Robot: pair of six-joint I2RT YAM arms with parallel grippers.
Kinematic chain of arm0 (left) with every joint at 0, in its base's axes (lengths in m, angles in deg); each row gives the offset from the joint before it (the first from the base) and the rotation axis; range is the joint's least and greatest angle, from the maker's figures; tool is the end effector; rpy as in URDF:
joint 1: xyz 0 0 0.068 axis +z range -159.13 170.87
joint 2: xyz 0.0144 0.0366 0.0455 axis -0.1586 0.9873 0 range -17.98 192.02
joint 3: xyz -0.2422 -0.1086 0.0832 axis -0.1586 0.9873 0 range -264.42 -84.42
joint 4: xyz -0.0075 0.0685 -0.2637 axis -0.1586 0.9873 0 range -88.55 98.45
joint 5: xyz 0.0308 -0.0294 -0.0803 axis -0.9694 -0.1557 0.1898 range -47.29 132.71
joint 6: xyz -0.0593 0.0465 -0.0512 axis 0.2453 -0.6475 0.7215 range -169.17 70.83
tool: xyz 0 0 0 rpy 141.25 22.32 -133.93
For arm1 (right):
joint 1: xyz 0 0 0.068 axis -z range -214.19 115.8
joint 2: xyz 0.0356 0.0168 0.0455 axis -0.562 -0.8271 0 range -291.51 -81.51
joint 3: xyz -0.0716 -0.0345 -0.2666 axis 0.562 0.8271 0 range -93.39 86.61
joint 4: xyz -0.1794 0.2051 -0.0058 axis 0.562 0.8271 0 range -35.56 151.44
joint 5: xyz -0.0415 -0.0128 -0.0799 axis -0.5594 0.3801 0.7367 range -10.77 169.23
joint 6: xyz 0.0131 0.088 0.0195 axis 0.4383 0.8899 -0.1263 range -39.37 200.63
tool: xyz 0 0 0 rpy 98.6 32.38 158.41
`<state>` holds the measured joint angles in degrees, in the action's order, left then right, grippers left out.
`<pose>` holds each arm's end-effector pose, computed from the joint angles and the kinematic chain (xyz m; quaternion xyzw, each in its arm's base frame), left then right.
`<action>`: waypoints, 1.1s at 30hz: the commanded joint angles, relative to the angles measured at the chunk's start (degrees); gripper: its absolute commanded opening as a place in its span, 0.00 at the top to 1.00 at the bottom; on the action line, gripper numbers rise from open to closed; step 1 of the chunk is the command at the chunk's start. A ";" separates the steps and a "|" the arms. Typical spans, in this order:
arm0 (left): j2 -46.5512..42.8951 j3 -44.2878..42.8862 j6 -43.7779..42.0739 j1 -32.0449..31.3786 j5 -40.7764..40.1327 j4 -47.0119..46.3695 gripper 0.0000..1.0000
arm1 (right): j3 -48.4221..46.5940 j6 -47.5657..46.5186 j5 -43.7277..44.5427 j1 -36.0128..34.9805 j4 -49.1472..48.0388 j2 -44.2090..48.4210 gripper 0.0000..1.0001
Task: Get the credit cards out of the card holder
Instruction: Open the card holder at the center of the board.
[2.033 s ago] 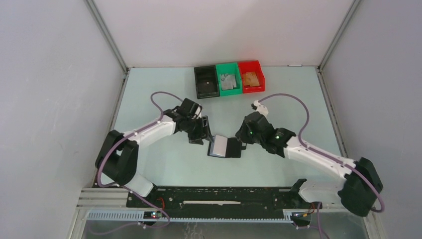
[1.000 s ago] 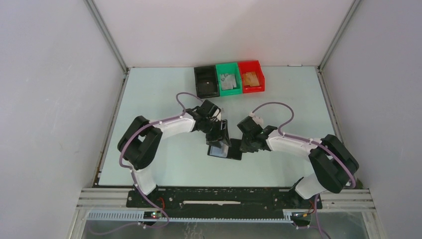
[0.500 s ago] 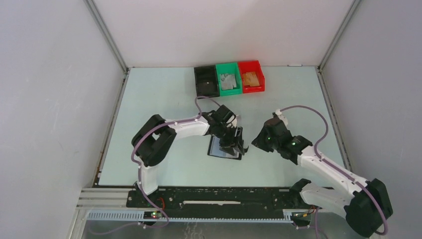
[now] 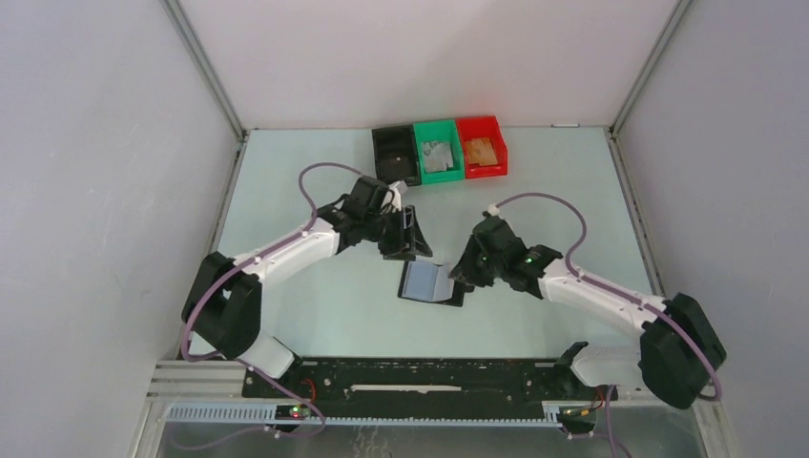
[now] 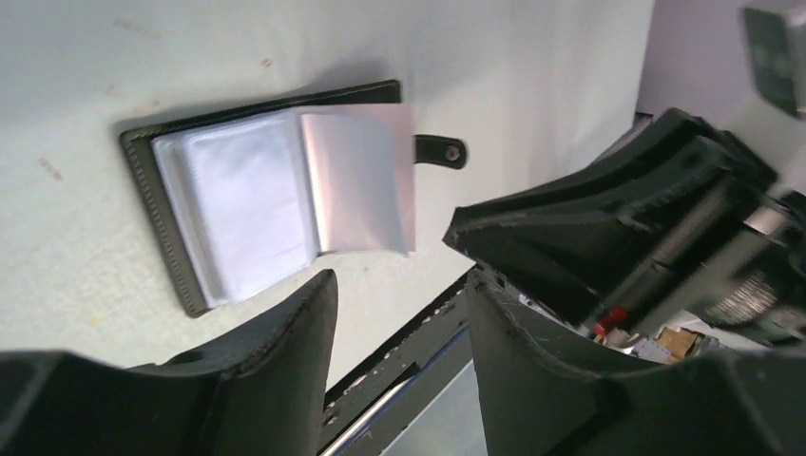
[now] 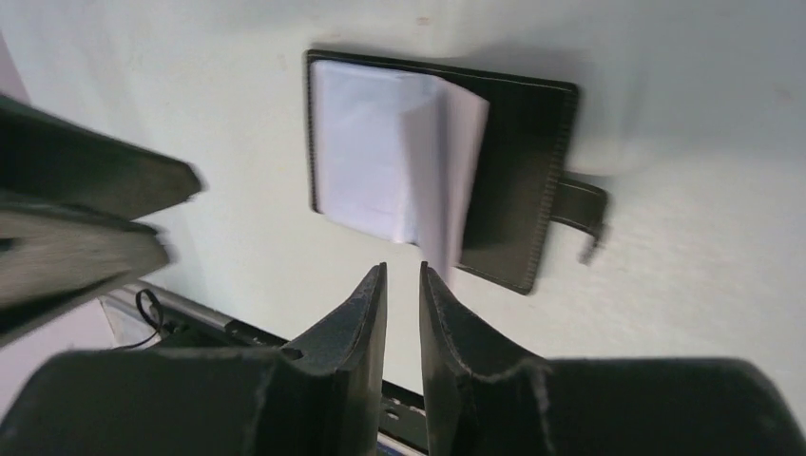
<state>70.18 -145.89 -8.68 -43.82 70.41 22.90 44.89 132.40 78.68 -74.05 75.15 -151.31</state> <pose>0.2787 -0.2392 0.2123 0.0396 0.9100 -0.3888 0.1385 0.2177 0.1828 0.1814 0.0955 0.9312 0.2555 0.2420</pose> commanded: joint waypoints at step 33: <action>9.11 5.06 4.01 -1.75 -1.86 -5.11 0.42 | 0.82 0.50 5.29 1.36 -3.53 -19.67 0.78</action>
<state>78.79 -137.30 -4.16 -44.76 67.11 19.14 44.00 132.20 82.17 -72.83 72.64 -167.98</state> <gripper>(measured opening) 0.580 0.218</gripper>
